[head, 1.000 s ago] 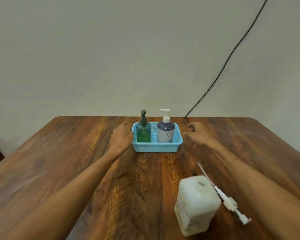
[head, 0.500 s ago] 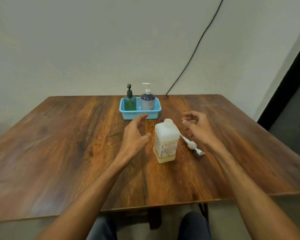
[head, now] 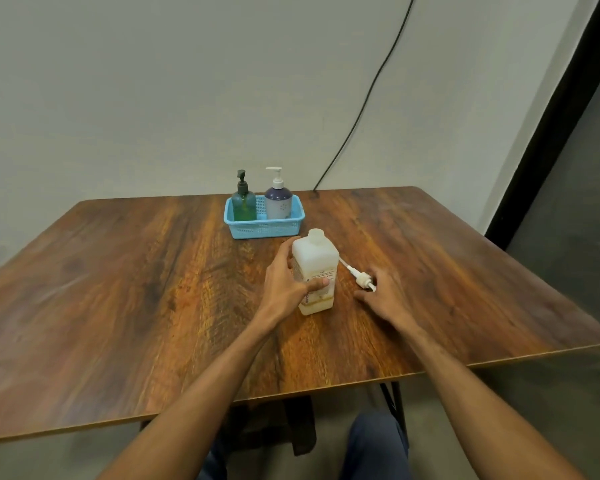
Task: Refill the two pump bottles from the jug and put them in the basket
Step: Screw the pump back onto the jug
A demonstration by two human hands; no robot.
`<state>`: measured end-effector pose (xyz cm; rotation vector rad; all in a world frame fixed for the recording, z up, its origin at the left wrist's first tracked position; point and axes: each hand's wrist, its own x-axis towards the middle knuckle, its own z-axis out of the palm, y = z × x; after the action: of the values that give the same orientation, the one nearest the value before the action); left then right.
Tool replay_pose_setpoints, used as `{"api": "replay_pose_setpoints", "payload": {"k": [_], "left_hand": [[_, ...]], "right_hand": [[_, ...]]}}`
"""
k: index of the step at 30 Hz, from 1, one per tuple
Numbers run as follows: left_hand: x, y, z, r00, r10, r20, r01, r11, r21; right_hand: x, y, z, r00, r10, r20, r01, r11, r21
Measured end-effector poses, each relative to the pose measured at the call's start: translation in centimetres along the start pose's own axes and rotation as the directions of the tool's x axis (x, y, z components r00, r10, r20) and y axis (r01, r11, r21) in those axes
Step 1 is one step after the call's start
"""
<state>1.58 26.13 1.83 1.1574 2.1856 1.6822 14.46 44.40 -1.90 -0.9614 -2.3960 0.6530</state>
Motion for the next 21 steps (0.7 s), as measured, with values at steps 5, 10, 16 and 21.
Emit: {"api": "replay_pose_setpoints", "payload": {"k": [5,10,16,21], "left_hand": [[1.0,-0.7,-0.8,0.998,0.033,-0.049,-0.033,0.999,0.009],[2.9,-2.1,-3.4,0.992,0.023,-0.128,-0.017,0.999,0.045],[4.6,-3.6,-6.9,0.979,0.037,-0.203,-0.017,0.995,0.101],[5.0,-5.4,-9.2,0.962,0.054,-0.266,-0.024,0.993,0.113]], "right_hand": [[0.4,0.1,0.2,0.992,-0.057,-0.109,0.060,0.998,0.028],[1.2,-4.5,-2.7,0.982,-0.105,-0.160,0.145,0.954,0.262],[0.4,-12.1,-7.7,0.956,-0.153,-0.251,0.261,0.832,0.489],[0.2,-17.0,-9.4,0.919,-0.270,-0.289,0.385,0.777,0.498]]}}
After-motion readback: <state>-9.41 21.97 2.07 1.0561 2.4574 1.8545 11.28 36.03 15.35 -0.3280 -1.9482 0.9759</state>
